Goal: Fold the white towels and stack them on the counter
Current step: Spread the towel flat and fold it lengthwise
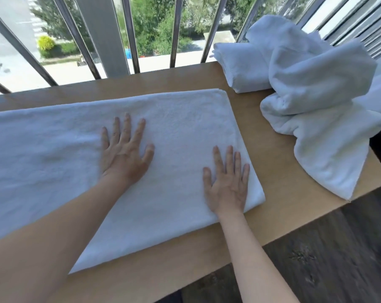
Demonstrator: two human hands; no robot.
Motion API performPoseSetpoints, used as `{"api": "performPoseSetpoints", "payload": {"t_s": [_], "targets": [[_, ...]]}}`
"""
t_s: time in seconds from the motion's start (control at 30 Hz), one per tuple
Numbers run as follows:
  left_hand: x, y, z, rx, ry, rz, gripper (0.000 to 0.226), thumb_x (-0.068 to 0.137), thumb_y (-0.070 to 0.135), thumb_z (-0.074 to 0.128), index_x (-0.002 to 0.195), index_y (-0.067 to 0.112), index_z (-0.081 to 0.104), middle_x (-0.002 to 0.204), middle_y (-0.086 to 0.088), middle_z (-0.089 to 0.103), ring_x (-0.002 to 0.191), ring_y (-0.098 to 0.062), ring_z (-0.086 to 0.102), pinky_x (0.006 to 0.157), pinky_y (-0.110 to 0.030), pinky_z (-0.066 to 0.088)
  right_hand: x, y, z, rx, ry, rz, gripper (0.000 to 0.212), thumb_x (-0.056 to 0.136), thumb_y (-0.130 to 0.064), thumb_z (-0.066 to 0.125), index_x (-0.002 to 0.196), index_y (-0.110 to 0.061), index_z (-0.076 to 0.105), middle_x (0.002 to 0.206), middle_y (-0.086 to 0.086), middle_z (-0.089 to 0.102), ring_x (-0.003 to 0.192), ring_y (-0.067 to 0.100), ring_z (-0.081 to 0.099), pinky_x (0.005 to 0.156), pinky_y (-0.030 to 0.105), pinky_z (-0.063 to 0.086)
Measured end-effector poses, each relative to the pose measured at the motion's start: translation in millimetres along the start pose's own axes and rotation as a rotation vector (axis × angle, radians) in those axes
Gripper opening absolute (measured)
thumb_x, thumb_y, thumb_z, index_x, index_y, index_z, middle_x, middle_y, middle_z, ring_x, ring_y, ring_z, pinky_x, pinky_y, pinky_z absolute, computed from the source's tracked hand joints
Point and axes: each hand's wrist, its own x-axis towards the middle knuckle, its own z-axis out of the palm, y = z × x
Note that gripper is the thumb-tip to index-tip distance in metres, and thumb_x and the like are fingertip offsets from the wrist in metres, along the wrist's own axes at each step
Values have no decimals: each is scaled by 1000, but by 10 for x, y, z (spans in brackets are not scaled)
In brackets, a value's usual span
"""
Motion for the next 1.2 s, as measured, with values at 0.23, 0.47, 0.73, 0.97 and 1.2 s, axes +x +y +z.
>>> {"api": "performPoseSetpoints", "payload": {"t_s": [0.23,0.47,0.73,0.97,1.2], "targets": [[-247,78,70,-16,-16,1,71,99,57,23,160,29,0,168,-4,-8,153,-24,-13,122,-45,-13,-45,291,-74,35,22,107,63,100,-58,9,157,-38,-4,167,2,-5,153,24,0,123,48,-1],[-796,124,84,-34,-80,55,78,91,62,4,158,25,-10,166,-3,-17,152,-23,-18,123,-42,-12,-362,-271,-9,76,66,-98,65,102,-53,18,159,-26,5,167,5,1,154,24,-4,124,47,-2],[-1553,-647,35,-54,15,-17,63,101,44,27,158,17,26,165,-2,19,153,-25,14,122,-46,12,-799,-1658,224,251,27,-404,58,102,-40,25,157,-22,25,165,5,13,154,23,4,124,48,6],[-1803,-1549,-122,-33,-17,-133,61,102,48,21,159,30,12,167,7,4,155,-18,1,124,-43,4,-1043,-2552,417,215,-48,-434,57,104,-41,23,159,-28,15,167,2,-1,153,22,-9,123,48,-1],[-1600,-1953,-200,-28,-40,-34,64,99,55,24,159,35,12,168,6,4,155,-20,-2,124,-42,-3,-1055,-2596,502,94,-17,-410,66,99,-48,32,159,-29,11,167,2,-4,153,25,-7,123,51,0]]}}
